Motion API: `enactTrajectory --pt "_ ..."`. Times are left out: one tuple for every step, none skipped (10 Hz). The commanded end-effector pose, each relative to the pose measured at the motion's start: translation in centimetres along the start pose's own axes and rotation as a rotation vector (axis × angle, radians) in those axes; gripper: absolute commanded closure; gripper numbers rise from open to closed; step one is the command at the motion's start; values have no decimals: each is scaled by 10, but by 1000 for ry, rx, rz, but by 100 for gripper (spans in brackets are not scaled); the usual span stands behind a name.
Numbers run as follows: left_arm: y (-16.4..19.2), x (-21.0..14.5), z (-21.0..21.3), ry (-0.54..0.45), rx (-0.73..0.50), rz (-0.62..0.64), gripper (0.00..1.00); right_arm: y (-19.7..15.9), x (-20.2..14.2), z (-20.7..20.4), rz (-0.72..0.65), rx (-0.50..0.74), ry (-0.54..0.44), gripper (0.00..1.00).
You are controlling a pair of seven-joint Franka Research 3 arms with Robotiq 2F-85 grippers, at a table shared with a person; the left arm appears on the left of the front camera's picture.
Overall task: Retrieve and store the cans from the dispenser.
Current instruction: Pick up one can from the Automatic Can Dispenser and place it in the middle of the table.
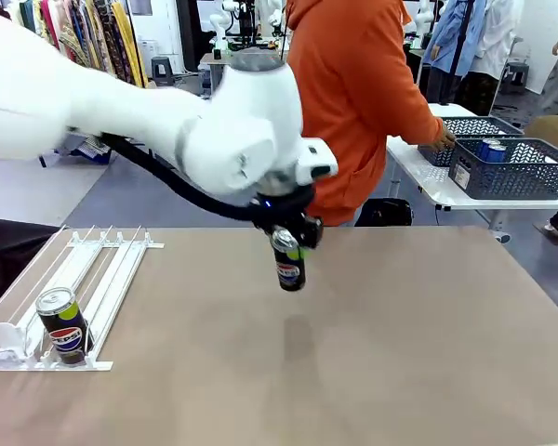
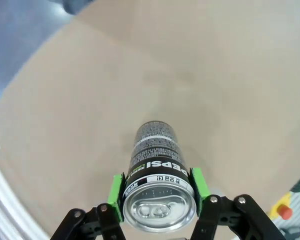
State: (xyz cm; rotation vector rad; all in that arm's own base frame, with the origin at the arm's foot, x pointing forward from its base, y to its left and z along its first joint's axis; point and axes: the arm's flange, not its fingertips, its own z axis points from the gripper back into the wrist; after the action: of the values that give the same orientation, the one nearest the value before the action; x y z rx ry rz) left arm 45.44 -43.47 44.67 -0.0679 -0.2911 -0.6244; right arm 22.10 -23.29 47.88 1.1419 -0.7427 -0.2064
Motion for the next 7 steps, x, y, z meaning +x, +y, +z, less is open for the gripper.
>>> enactTrajectory --pt "3 30 -12 38 -56 -44 100 1 3 -1 25 19 -19 0" --pt "8 33 -22 62 -41 -42 100 1 3 -1 25 19 -19 0" --pt "11 38 -31 95 -65 -26 100 1 3 -1 25 19 -19 0" --pt "11 39 -33 108 -52 -28 100 1 3 -1 25 19 -19 0" --pt "9 37 -34 119 -47 -31 100 1 3 -1 25 19 -19 0" --pt "11 38 -35 138 -45 -30 100 1 3 -1 25 19 -19 0" --pt "10 36 -36 151 -44 -29 100 1 3 -1 25 19 -19 0"
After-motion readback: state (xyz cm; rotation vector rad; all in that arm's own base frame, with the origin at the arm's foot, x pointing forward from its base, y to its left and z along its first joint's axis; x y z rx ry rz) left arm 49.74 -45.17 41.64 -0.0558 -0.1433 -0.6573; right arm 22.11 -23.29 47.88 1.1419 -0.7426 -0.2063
